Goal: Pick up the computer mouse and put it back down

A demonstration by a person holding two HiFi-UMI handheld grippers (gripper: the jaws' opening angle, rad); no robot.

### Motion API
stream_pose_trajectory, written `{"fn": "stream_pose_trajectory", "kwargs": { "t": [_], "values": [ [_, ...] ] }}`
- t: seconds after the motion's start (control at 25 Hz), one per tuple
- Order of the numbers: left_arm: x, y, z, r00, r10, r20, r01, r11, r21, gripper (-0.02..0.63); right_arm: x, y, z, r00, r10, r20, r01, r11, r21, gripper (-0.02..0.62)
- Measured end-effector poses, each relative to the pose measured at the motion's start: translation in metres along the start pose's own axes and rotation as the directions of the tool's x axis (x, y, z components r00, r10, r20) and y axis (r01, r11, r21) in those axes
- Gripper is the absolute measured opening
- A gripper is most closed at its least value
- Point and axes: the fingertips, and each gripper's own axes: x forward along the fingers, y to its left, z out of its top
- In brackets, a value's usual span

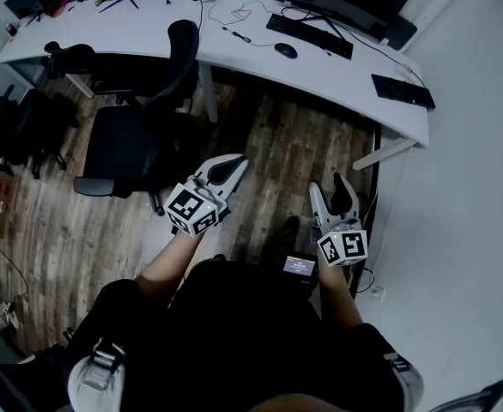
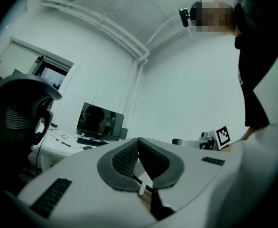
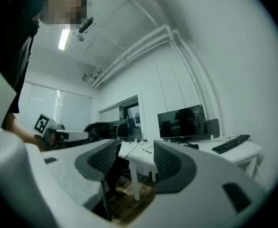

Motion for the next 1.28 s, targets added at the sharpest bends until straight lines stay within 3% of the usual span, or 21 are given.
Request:
{"fn": "stream_pose_trajectory", "kwargs": {
  "t": [0.2, 0.4, 0.56, 1.04, 1.28],
  "values": [
    [-0.084, 0.003, -0.002, 1.000, 0.022, -0.019, -0.023, 0.999, -0.025, -0.005, -0.022, 0.082, 0.001, 1.000, 0.002, -0.023, -0.002, 1.000, -0.007, 0.253],
    [-0.119, -0.003, 0.001, 0.999, 0.046, -0.002, -0.046, 0.998, -0.031, -0.005, -0.047, 0.103, 0.005, 1.000, -0.020, -0.009, 0.020, 1.000, -0.002, 0.253],
    [-0.136, -0.009, 0.007, 0.999, 0.047, 0.006, -0.047, 0.998, -0.046, -0.005, -0.055, 0.127, 0.021, 0.996, 0.029, 0.084, -0.030, 1.000, 0.007, 0.253],
    [-0.136, -0.053, 0.004, 0.998, 0.064, -0.011, -0.064, 0.998, -0.027, -0.005, -0.110, 0.106, 0.004, 0.994, -0.019, 0.107, 0.014, 0.998, 0.055, 0.255],
    [-0.126, -0.075, 0.009, 0.999, 0.051, -0.002, -0.051, 0.998, -0.023, -0.005, -0.126, 0.100, -0.002, 0.997, 0.017, 0.079, -0.022, 0.998, 0.064, 0.255]
  ]
}}
